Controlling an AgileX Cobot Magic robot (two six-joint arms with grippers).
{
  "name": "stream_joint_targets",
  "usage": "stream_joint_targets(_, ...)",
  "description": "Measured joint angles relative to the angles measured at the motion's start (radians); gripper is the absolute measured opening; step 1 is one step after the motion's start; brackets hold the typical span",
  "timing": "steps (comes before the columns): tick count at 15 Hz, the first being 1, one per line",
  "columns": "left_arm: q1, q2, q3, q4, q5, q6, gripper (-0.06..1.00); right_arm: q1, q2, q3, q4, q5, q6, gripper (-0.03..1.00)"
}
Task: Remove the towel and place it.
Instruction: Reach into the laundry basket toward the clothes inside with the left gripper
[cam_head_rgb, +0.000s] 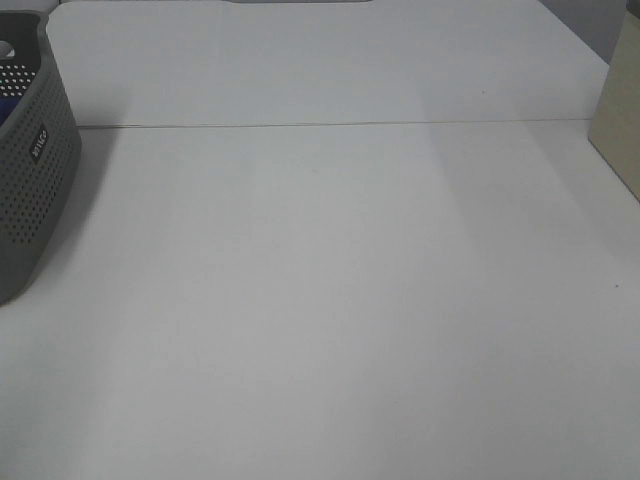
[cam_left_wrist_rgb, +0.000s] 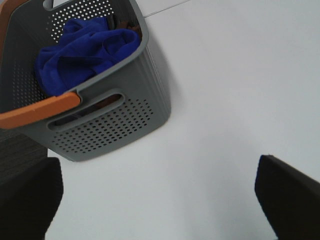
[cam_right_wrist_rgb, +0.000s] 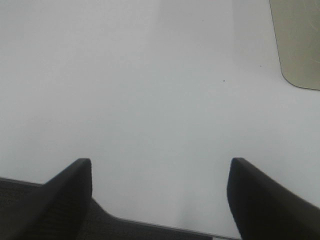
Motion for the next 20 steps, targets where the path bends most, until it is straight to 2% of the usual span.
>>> stream_joint_targets(2,0.000,0.163,-0.124,0.006,-0.021,0.056,0.99,0.000,0.000,0.000,0.000,0.000,0.000,0.74)
stream_joint_targets(3,0.000,0.327,-0.245,0.008,-0.030,0.144,0.99,0.000,0.000,0.000,0.000,0.000,0.000,0.74)
stream_joint_targets(5,0.000,0.444,-0.364,0.008,-0.025,0.213,0.99,0.000,0.000,0.000,0.000,0.000,0.000,0.74)
stream_joint_targets(9,0.000,0.766,-0.713,0.022,0.117,0.377,0.99,0.000,0.000,0.000,0.000,0.000,0.000,0.74)
stream_joint_targets(11,0.000,0.880,-0.823,0.048,0.130,0.420,0.99,0.000,0.000,0.000,0.000,0.000,0.000,0.74)
stream_joint_targets(12,0.000,1.044,-0.948,0.118,0.130,0.450,0.99,0.000,0.000,0.000,0.000,0.000,0.000,0.74)
stream_joint_targets(13,0.000,1.108,-0.989,0.158,0.130,0.468,0.99,0.000,0.000,0.000,0.000,0.000,0.000,0.74)
stream_joint_targets(15,0.000,1.197,-1.014,0.229,0.130,0.529,0.99,0.000,0.000,0.000,0.000,0.000,0.000,0.74)
stream_joint_targets(16,0.000,1.257,-1.014,0.276,0.131,0.592,0.99,0.000,0.000,0.000,0.000,0.000,0.000,0.74)
stream_joint_targets(18,0.000,1.360,-1.014,0.411,0.132,0.708,0.99,0.000,0.000,0.000,0.000,0.000,0.000,0.74)
stream_joint_targets(19,0.002,1.407,-1.014,0.482,0.132,0.727,0.99,0.000,0.000,0.000,0.000,0.000,0.000,0.74)
stream_joint_targets(20,0.008,1.442,-1.014,0.519,0.115,0.730,0.99,0.000,0.000,0.000,0.000,0.000,0.000,0.74)
